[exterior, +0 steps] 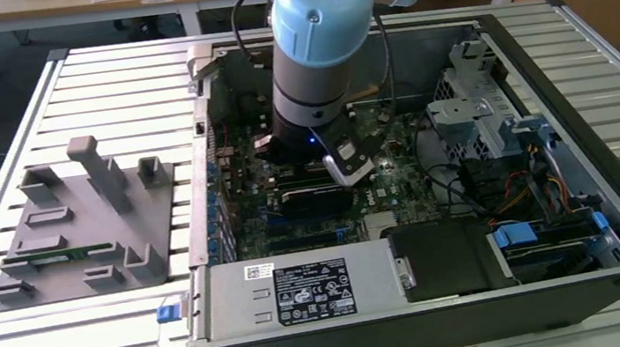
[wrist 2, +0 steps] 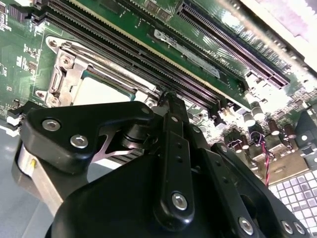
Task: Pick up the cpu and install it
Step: 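Install the second cpu locking lever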
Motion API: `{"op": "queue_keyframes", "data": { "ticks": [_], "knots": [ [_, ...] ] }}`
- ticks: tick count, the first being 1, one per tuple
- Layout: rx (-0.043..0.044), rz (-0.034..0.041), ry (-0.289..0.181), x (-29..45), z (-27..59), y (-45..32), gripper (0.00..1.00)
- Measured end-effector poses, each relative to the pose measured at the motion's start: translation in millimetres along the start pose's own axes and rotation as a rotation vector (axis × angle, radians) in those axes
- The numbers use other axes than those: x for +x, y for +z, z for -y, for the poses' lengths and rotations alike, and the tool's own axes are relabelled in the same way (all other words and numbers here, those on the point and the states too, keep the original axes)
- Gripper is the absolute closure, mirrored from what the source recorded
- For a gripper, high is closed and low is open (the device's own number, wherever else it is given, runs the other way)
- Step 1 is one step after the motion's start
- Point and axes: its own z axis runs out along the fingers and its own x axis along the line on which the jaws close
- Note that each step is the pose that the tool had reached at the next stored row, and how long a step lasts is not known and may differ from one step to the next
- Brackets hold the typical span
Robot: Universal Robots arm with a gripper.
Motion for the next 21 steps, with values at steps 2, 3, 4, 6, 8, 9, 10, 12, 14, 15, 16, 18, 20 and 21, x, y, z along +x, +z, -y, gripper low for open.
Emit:
{"op": "queue_keyframes", "data": {
  "ticks": [2,3,4,6,8,9,10,12,14,15,16,18,20,21],
  "knots": [
    [-0.0046,0.0001,0.0,0.2,0.1,0.4,0.89],
    [-0.0068,0.0001,-0.001,0.5,0.2,0.6,0.89],
    [-0.0088,0.0001,-0.001,0.8,0.2,0.8,0.89],
    [-0.0114,0.0002,-0.001,1.3,0.2,1.2,0.89],
    [-0.0119,0.0002,-0.001,2.0,0.1,1.6,0.89],
    [-0.0119,0.0002,-0.001,2.3,0.0,1.8,0.89],
    [-0.0118,0.0002,-0.001,2.5,-0.1,2.1,0.89],
    [-0.012,0.0002,-0.001,2.7,-0.6,2.8,0.89],
    [-0.0122,0.0001,-0.001,2.8,-1.2,3.5,0.89],
    [-0.0123,0.0001,-0.001,2.8,-1.5,3.8,0.89],
    [-0.0124,0.0001,-0.001,2.8,-1.8,4.0,0.89],
    [-0.0124,0.0,-0.001,2.8,-2.2,4.1,0.89],
    [-0.0123,0.0,-0.002,2.8,-2.2,4.1,0.89],
    [-0.0121,-0.0001,-0.002,2.9,-2.2,4.2,0.89]
  ]
}}
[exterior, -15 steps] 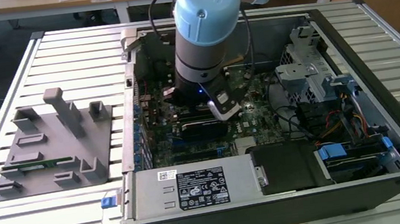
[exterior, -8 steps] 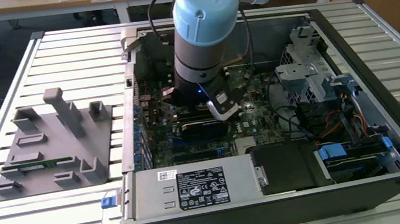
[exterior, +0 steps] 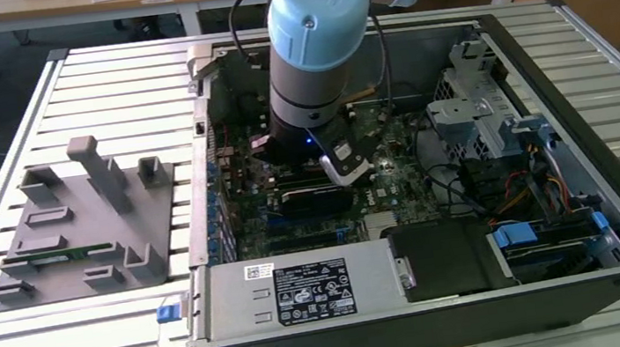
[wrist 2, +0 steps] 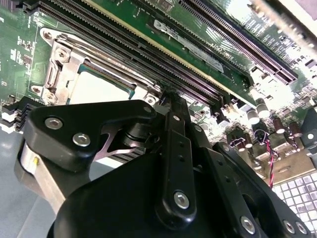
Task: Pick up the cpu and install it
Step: 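Install the second cpu locking lever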
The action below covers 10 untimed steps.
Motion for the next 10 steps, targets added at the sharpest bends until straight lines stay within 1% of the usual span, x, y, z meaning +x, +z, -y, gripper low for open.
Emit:
{"op": "queue_keyframes", "data": {
  "ticks": [7,10],
  "knots": [
    [0.0015,-0.0002,0.0,0.3,-0.2,-0.3,0.89],
    [0.0015,-0.0001,0.0,0.7,-0.7,-2.0,0.89]
  ]
}}
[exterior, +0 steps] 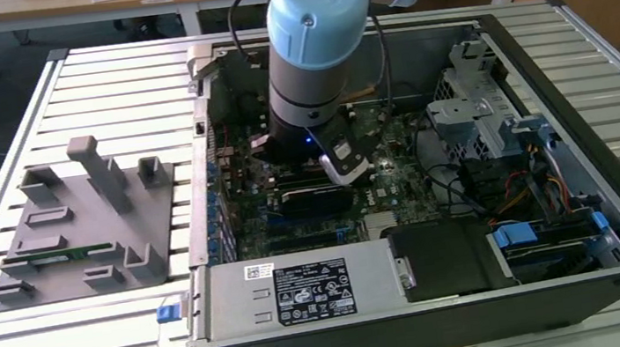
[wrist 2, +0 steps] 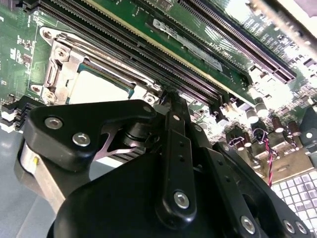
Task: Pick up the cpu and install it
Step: 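Install the second cpu locking lever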
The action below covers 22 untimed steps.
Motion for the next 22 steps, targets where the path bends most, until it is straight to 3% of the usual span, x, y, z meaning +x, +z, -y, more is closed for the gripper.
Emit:
{"op": "queue_keyframes", "data": {
  "ticks": [9,22],
  "knots": [
    [-0.0028,0.0001,0.0,0.5,-1.5,-4.9,0.89],
    [-0.0027,0.0041,-0.002,1.3,-5.8,-18.8,0.89]
  ]
}}
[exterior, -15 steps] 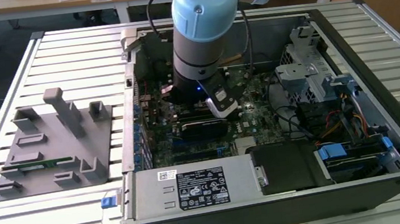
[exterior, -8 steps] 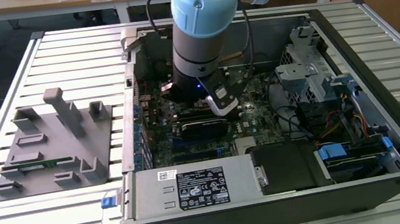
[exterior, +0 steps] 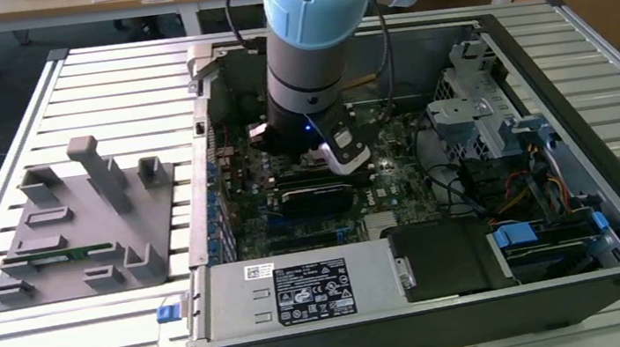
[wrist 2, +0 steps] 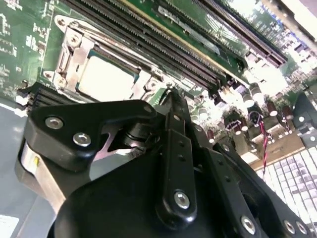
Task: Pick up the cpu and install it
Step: 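Install the second cpu locking lever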
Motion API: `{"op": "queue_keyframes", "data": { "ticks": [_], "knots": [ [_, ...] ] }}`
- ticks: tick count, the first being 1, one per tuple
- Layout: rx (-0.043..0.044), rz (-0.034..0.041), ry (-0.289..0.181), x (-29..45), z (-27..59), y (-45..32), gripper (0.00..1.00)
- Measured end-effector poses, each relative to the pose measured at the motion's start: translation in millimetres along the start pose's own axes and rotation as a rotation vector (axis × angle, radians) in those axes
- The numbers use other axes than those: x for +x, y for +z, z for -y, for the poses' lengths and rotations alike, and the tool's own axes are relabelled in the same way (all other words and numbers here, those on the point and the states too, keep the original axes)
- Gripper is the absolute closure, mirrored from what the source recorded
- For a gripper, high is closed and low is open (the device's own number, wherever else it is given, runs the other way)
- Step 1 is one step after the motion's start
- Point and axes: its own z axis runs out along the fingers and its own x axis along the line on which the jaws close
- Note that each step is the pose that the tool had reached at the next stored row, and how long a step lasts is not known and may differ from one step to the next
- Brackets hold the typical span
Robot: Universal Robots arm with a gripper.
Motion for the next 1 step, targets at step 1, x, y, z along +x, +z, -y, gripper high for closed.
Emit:
{"op": "queue_keyframes", "data": {
  "ticks": [1],
  "knots": [
    [-0.0001,0.0,0.0,0.1,-0.4,-1.1,0.89]
  ]
}}
